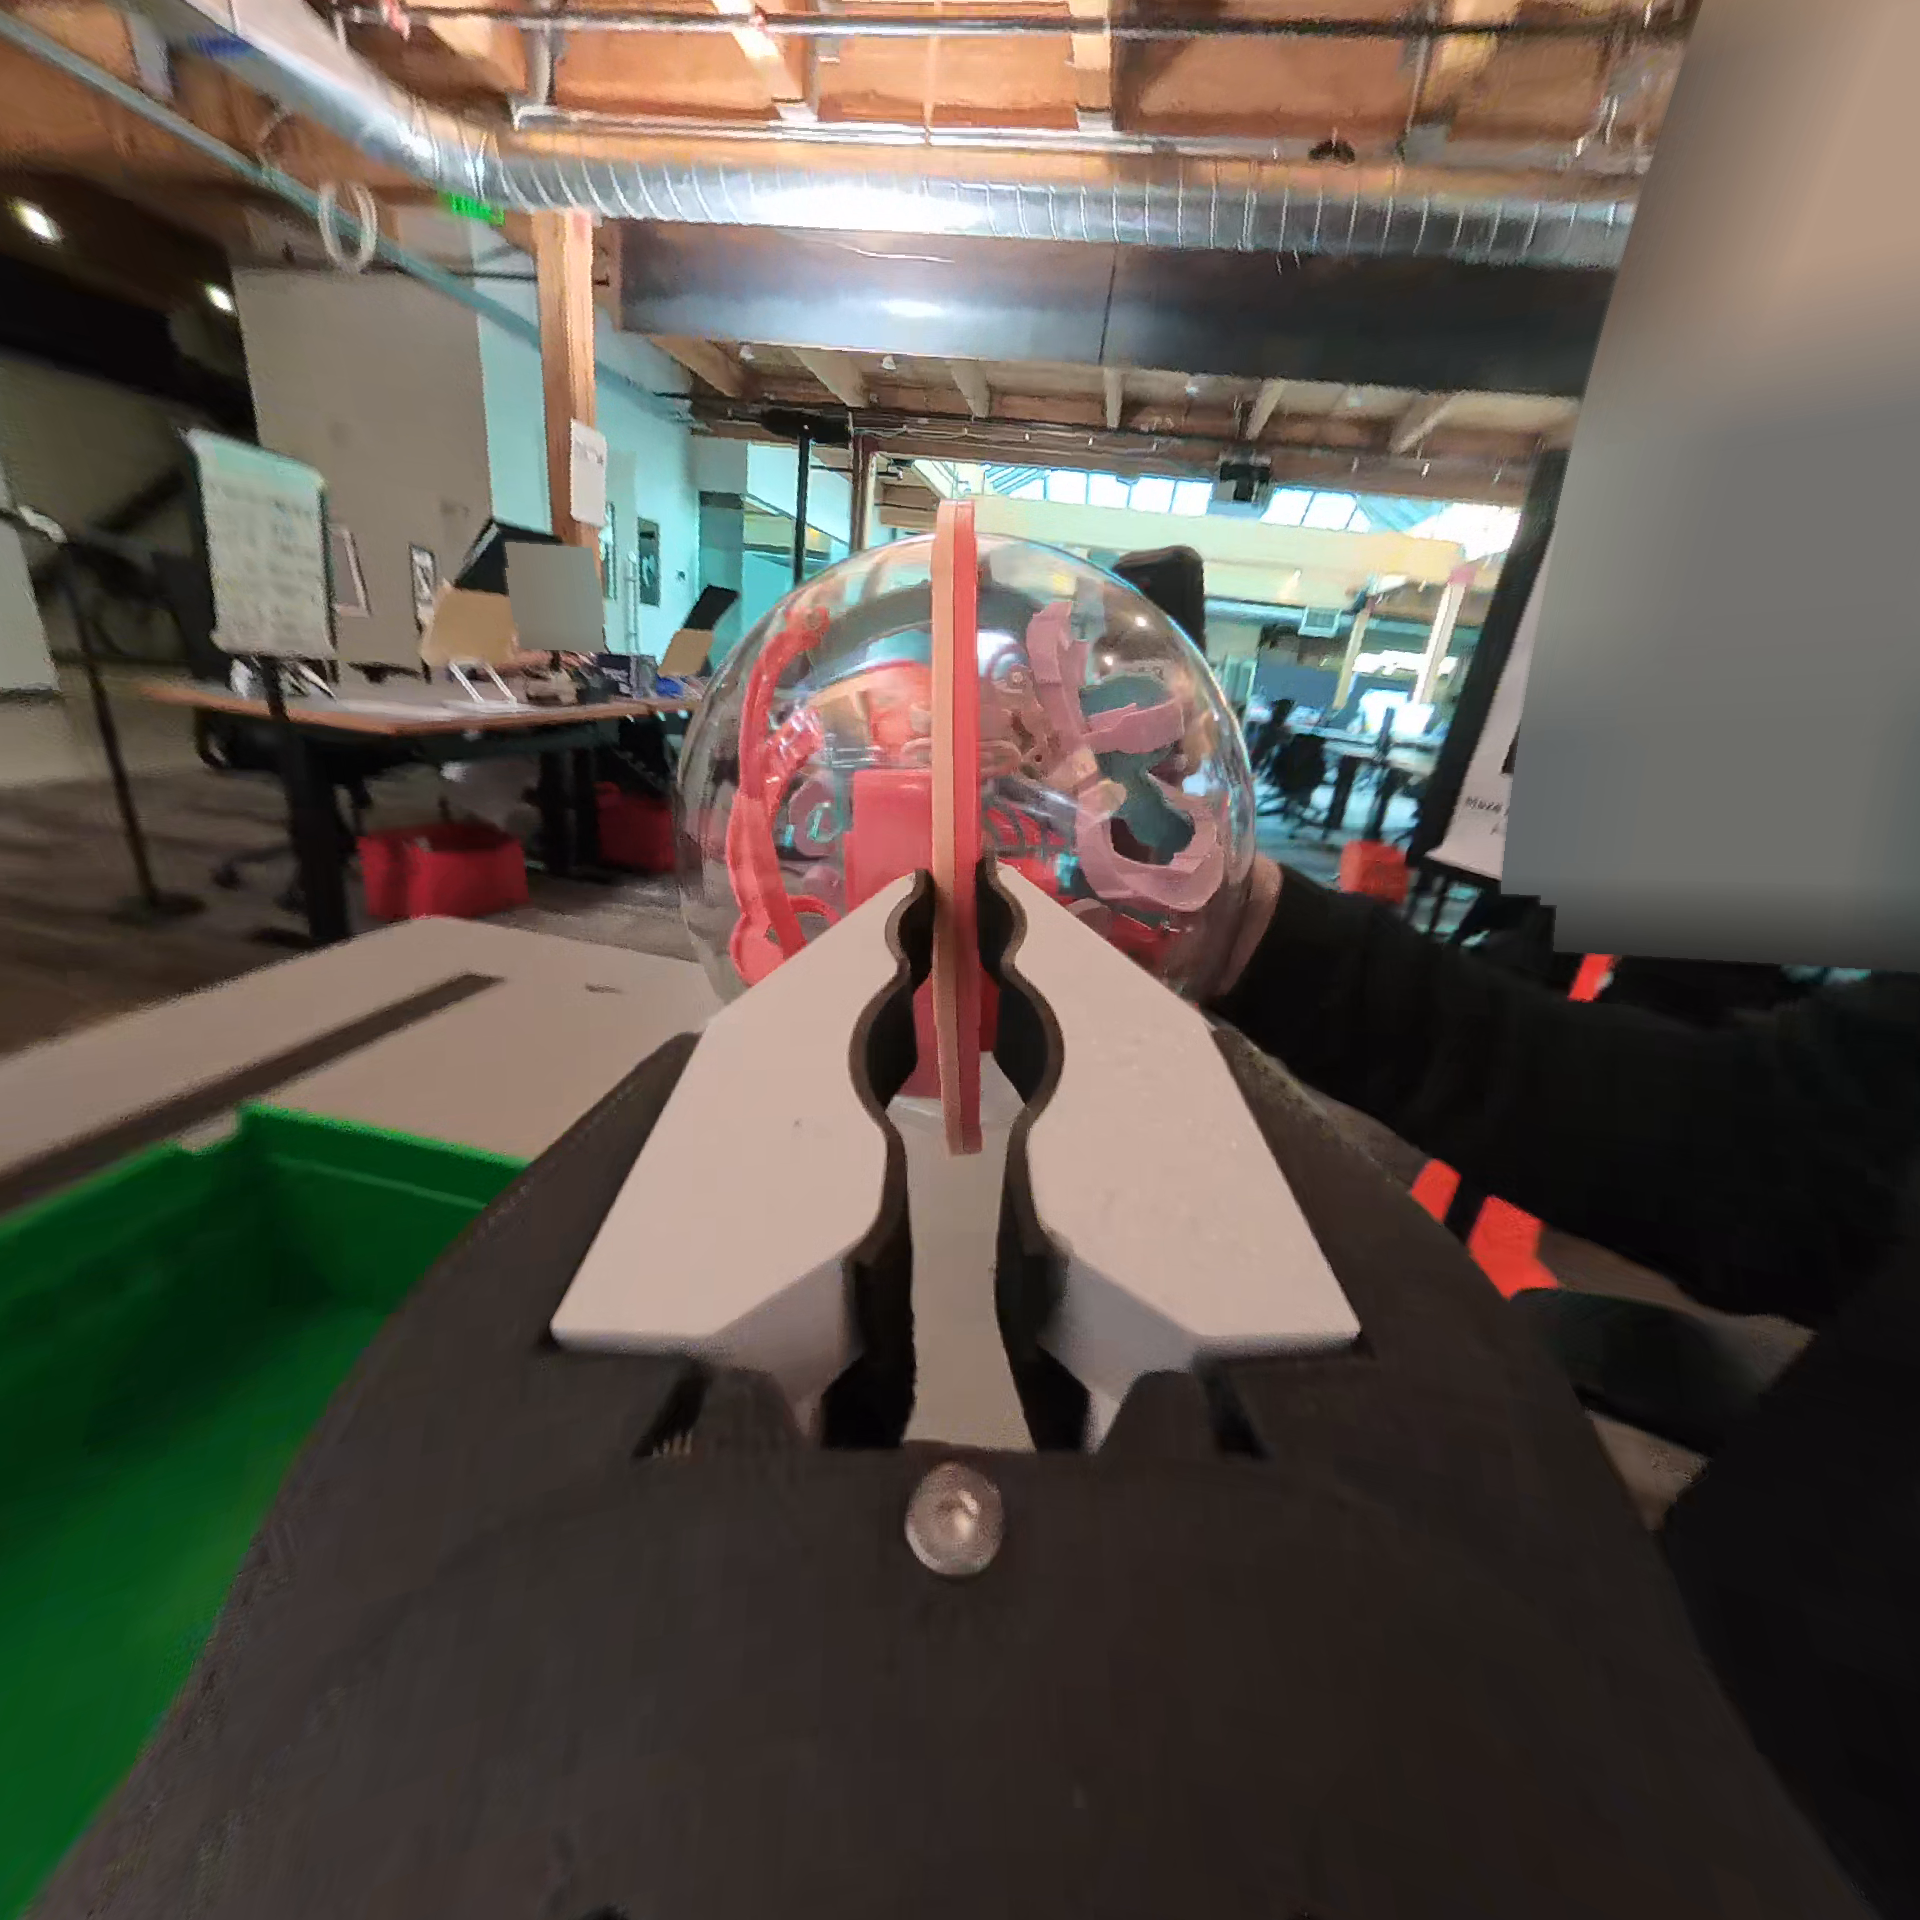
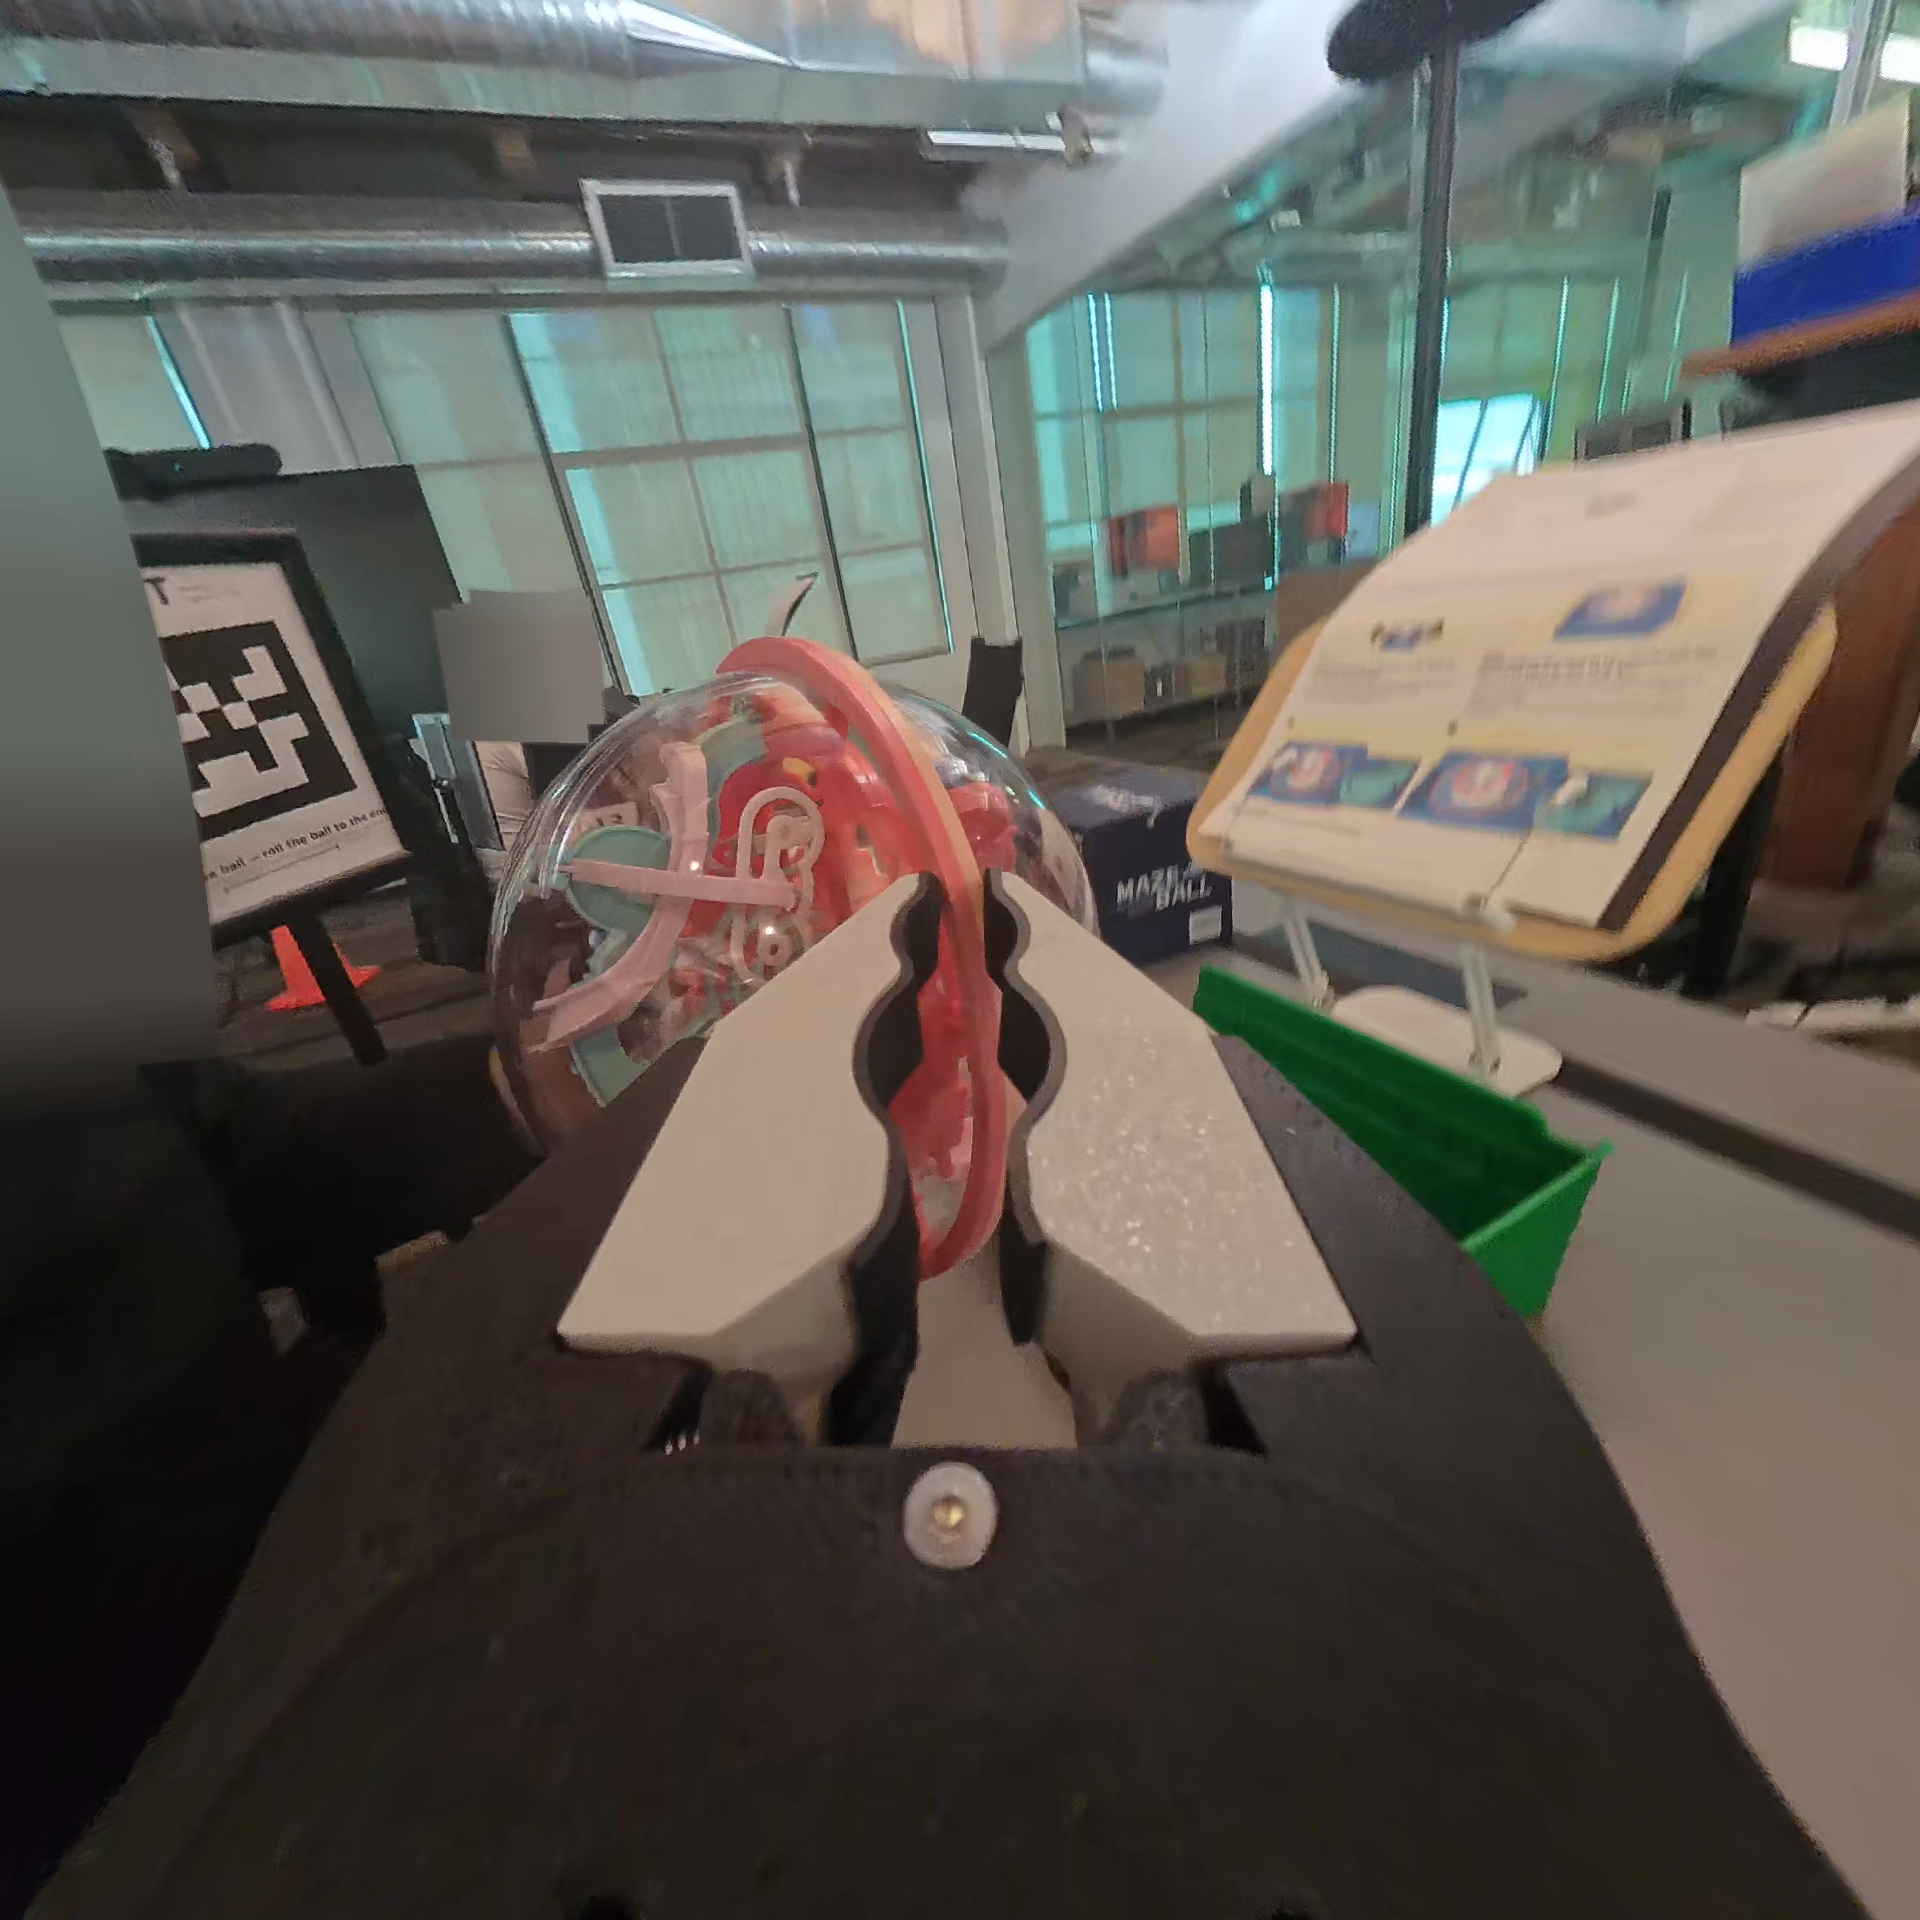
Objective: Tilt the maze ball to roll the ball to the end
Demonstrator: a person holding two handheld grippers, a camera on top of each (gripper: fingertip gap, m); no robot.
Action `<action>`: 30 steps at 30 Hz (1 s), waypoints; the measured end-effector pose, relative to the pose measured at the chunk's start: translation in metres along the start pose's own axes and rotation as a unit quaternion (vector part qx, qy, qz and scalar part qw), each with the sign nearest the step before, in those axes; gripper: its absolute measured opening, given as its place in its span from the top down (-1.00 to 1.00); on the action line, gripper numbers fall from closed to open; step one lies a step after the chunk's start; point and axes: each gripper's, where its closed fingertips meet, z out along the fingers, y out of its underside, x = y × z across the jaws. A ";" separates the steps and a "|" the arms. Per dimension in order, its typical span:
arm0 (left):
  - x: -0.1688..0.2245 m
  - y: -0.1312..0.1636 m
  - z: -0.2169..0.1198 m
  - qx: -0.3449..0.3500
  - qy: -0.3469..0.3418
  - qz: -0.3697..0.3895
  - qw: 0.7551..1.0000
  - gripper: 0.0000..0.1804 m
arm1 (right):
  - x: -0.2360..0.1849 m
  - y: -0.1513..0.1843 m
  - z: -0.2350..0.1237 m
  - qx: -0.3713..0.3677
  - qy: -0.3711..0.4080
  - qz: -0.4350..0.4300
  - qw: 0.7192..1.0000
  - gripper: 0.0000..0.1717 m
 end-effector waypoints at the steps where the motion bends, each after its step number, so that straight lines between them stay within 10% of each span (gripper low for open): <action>1: 0.005 -0.008 0.001 -0.001 -0.001 0.027 1.000 0.94 | -0.005 -0.008 -0.001 0.010 -0.006 -0.023 1.000 0.92; 16: 0.081 -0.106 0.006 0.012 0.030 0.329 0.944 0.94 | -0.075 -0.085 -0.011 0.143 -0.088 -0.210 0.963 0.92; 30: 0.125 -0.171 0.013 0.005 0.034 0.422 0.906 0.94 | -0.097 -0.127 -0.002 0.230 -0.125 -0.218 0.940 0.94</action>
